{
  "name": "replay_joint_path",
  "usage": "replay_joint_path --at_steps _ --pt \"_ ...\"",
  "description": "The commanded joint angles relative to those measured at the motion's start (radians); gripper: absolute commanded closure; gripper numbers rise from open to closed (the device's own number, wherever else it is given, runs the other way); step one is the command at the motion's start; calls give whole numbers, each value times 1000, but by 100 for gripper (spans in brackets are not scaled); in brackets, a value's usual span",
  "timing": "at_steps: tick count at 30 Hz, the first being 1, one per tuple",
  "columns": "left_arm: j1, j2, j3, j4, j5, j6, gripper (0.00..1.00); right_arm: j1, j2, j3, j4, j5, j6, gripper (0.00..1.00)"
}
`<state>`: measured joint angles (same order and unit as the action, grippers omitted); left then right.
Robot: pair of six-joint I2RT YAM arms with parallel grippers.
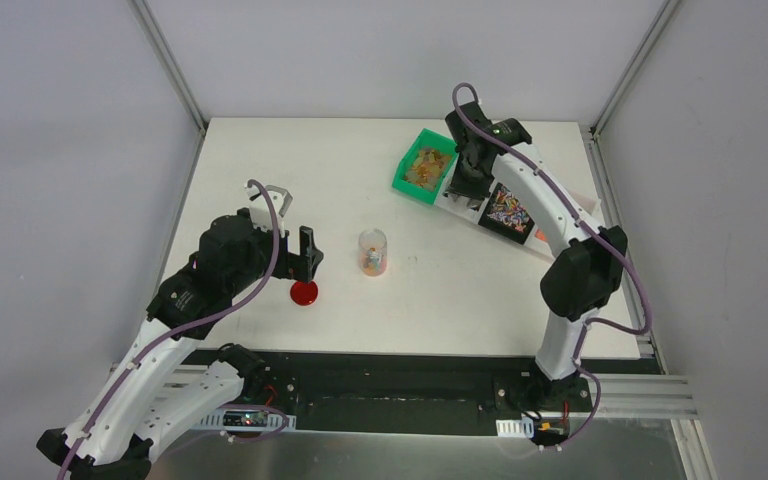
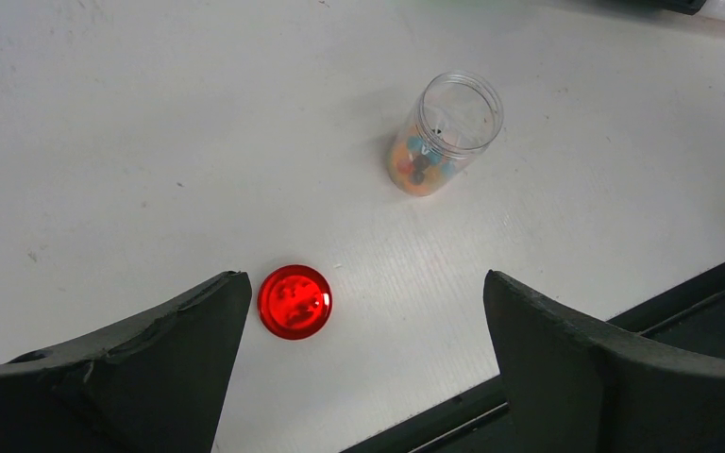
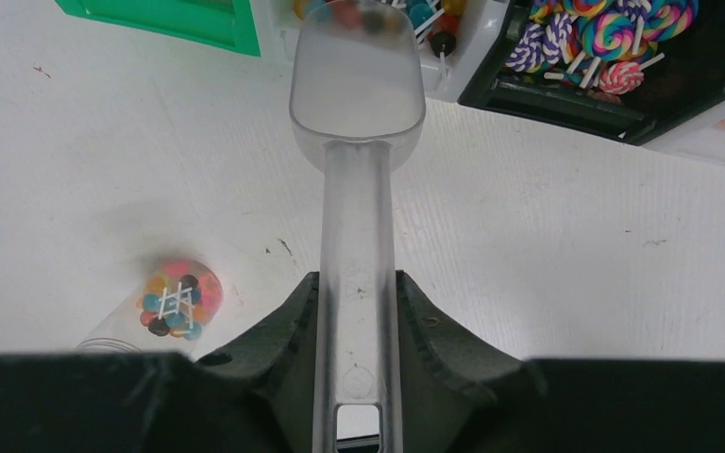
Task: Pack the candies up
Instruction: Scoop the fake candies from the storage box.
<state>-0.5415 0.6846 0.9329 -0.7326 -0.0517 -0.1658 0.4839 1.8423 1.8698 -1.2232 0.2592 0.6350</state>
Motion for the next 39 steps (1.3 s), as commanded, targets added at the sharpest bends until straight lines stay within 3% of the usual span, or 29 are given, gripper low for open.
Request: replay_joint_path --at_steps 1,11,39 --pt "6 0 -6 38 -5 14 1 -12 36 70 32 -14 2 100" --pt "6 -3 -8 38 -19 14 1 -18 166 146 -5 21 -16 100" --pt "6 1 -9 38 -18 17 1 -16 118 -94 195 22 -41 100"
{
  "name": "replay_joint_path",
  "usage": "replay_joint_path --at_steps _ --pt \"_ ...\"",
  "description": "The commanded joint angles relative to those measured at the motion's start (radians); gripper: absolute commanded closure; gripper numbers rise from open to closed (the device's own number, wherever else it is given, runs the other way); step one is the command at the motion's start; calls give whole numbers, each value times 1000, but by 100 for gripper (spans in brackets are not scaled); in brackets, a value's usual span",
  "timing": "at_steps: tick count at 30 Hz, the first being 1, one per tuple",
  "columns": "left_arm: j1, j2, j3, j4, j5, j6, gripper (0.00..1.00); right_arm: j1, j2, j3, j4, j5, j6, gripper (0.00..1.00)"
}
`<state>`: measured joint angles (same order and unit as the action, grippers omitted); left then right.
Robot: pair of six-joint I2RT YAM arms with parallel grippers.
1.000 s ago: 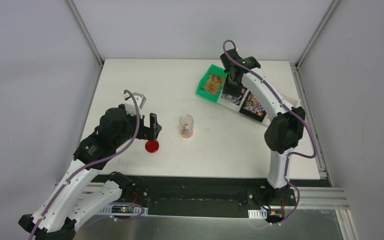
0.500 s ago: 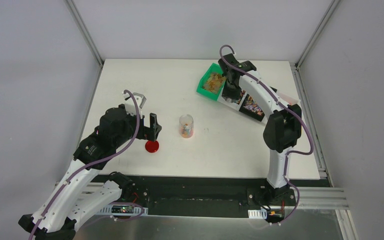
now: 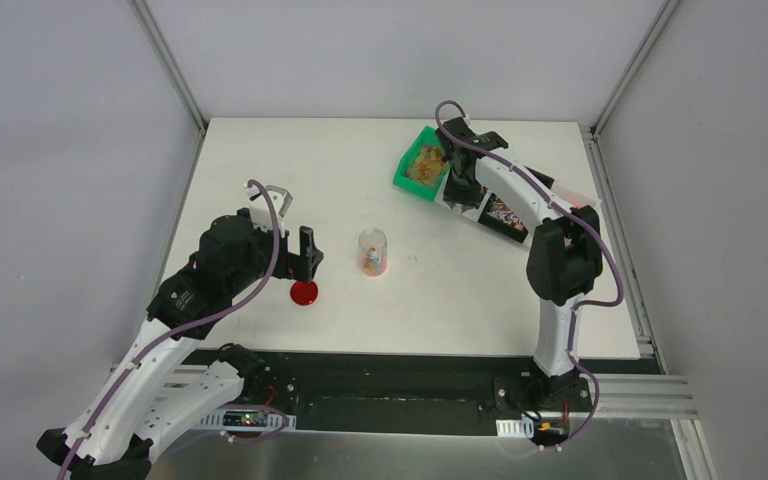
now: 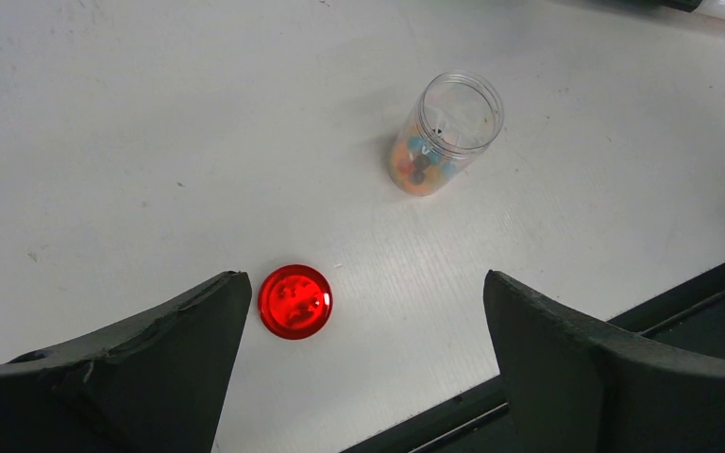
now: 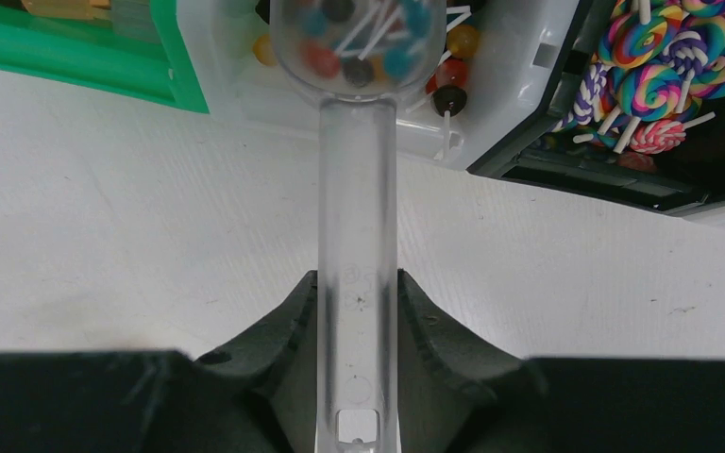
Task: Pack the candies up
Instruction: Scoop the fake candies from the storage box.
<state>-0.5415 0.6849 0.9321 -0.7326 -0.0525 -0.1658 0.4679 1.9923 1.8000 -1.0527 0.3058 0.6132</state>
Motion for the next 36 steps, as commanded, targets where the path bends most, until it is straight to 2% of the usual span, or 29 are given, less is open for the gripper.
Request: replay_joint_path --at_steps 1,25,36 --pt "6 2 -8 38 -17 18 1 1 -33 -29 28 -22 -23 100" --pt "6 3 -9 38 -16 20 1 0 -153 -233 220 -17 -106 100" --pt "6 5 -9 37 -15 23 1 2 -294 -424 400 43 -172 100"
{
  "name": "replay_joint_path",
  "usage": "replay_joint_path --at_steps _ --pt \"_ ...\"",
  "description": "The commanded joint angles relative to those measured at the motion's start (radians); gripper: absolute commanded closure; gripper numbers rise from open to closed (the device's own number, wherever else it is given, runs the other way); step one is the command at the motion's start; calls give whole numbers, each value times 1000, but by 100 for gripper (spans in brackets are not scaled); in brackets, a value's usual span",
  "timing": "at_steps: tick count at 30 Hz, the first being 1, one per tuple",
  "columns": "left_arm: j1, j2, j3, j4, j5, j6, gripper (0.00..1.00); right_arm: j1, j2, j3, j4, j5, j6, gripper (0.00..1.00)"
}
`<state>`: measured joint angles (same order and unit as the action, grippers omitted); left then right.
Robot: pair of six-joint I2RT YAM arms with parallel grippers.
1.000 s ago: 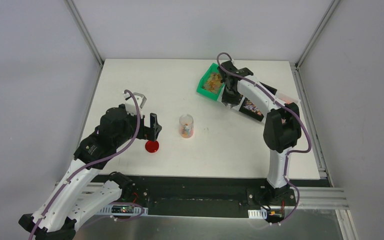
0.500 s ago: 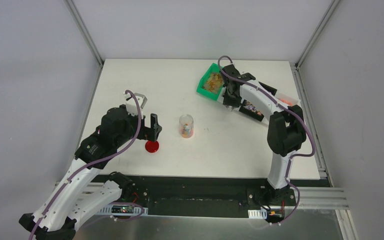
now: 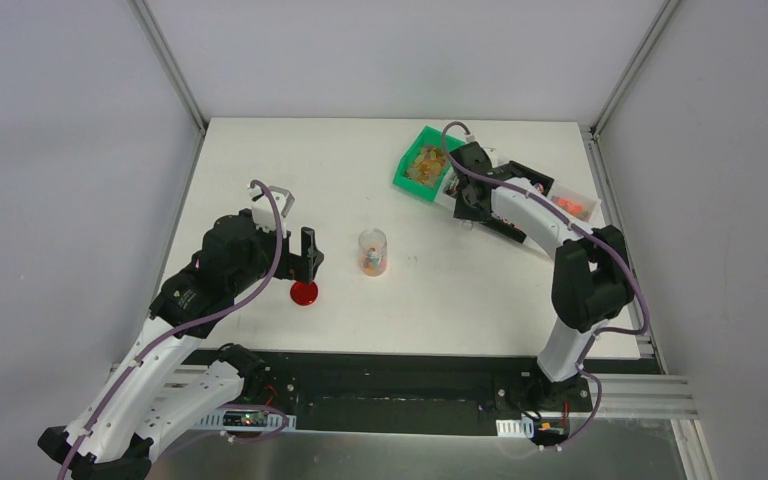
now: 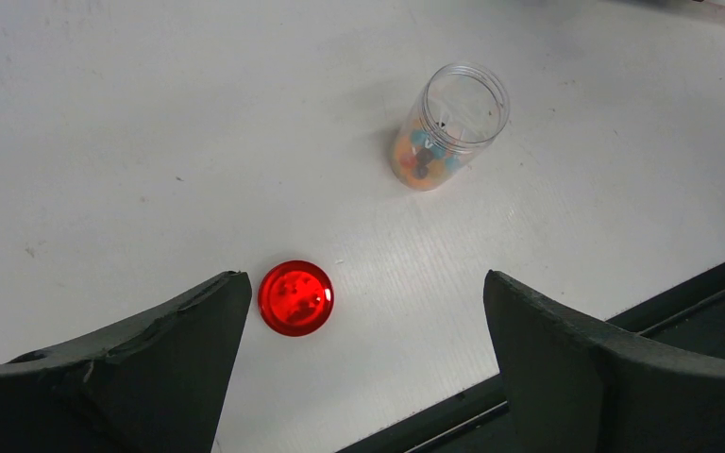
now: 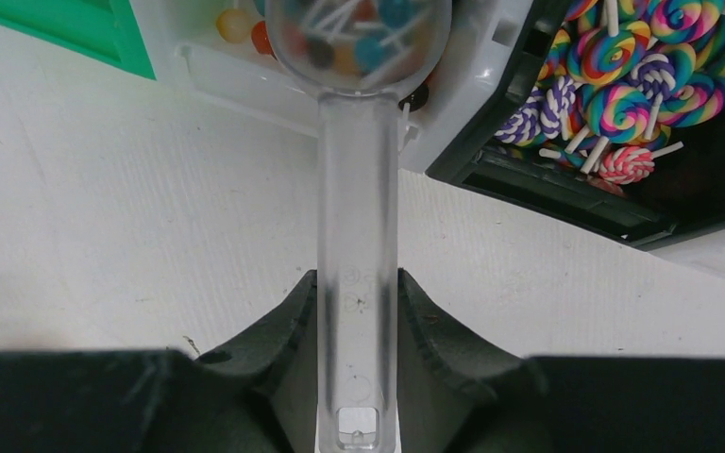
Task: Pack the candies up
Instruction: Scoop the fake candies from the storage box.
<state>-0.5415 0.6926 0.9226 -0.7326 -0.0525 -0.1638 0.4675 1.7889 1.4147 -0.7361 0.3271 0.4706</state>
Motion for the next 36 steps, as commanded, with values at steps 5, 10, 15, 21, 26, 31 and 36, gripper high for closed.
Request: replay_joint_path --at_steps 5,10,15,21,26,31,36 --pt "6 -4 1 37 -17 24 1 2 -135 -97 138 16 -46 100" --pt "6 -7 2 36 -19 23 1 2 -194 -165 202 14 -73 100" --pt "6 -10 2 37 -20 23 1 3 -266 -252 294 8 -106 100" --pt "6 -13 2 36 -21 23 1 3 -340 -348 383 -1 -136 100" --pt "6 -12 2 36 -26 23 1 3 -393 -400 428 -3 -143 100" --pt "6 -13 4 34 -36 23 1 2 -454 -435 467 -3 -143 100" --pt "6 -25 2 33 -50 23 1 2 -524 -438 468 -3 -143 100"
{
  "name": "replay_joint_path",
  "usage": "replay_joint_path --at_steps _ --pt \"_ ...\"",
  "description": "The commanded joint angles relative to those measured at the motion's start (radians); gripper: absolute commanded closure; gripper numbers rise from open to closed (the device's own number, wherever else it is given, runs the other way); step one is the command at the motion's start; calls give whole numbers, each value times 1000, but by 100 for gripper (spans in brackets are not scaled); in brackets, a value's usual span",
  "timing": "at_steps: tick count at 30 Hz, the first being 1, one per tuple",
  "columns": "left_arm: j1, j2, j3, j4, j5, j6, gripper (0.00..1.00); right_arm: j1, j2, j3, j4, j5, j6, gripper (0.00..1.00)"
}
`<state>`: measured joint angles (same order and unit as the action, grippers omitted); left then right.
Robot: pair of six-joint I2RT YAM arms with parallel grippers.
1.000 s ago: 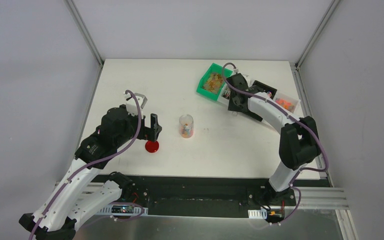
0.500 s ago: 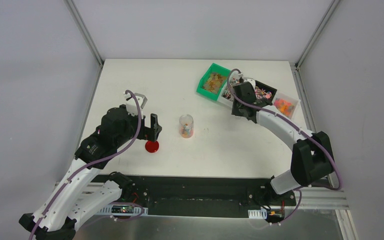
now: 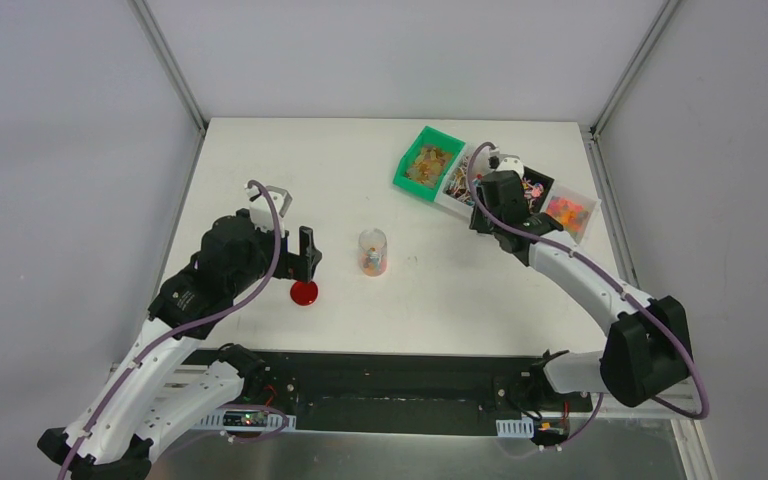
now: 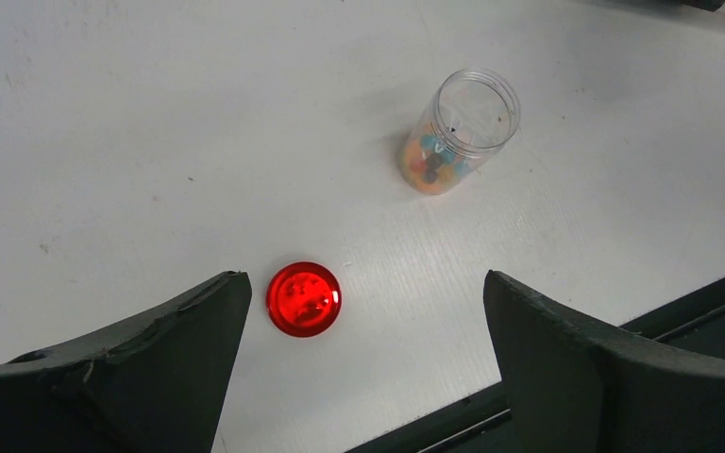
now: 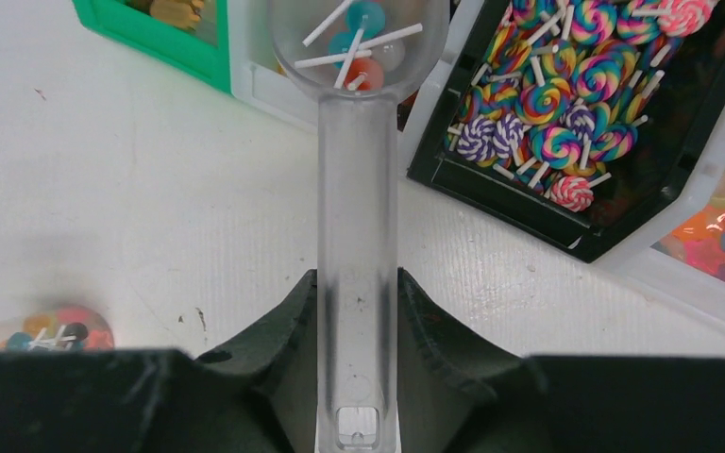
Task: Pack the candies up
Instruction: Scoop the fake candies from the storage box, then place the fake candies in the packing bottle.
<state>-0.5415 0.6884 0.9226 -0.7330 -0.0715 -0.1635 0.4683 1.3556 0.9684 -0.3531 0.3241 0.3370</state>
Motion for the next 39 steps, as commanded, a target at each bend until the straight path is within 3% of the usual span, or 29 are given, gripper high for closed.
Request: replay_joint_path --at_steps 1,9,10,11,22,39 --pt "6 -21 3 33 -36 21 1 1 -103 7 83 0 -10 100" --pt "6 -58 2 32 -80 18 1 3 -222 1 43 0 -10 100" --pt "5 -65 2 32 -88 18 1 3 -232 9 25 -189 -313 100" --pt "5 -73 2 32 -96 18 1 3 -243 17 9 -260 -419 100" --pt "7 -144 -4 38 -170 8 1 46 -345 79 -173 -500 -701 100" --pt "6 -163 -10 40 -198 7 1 225 -313 160 -362 -449 -1038 100"
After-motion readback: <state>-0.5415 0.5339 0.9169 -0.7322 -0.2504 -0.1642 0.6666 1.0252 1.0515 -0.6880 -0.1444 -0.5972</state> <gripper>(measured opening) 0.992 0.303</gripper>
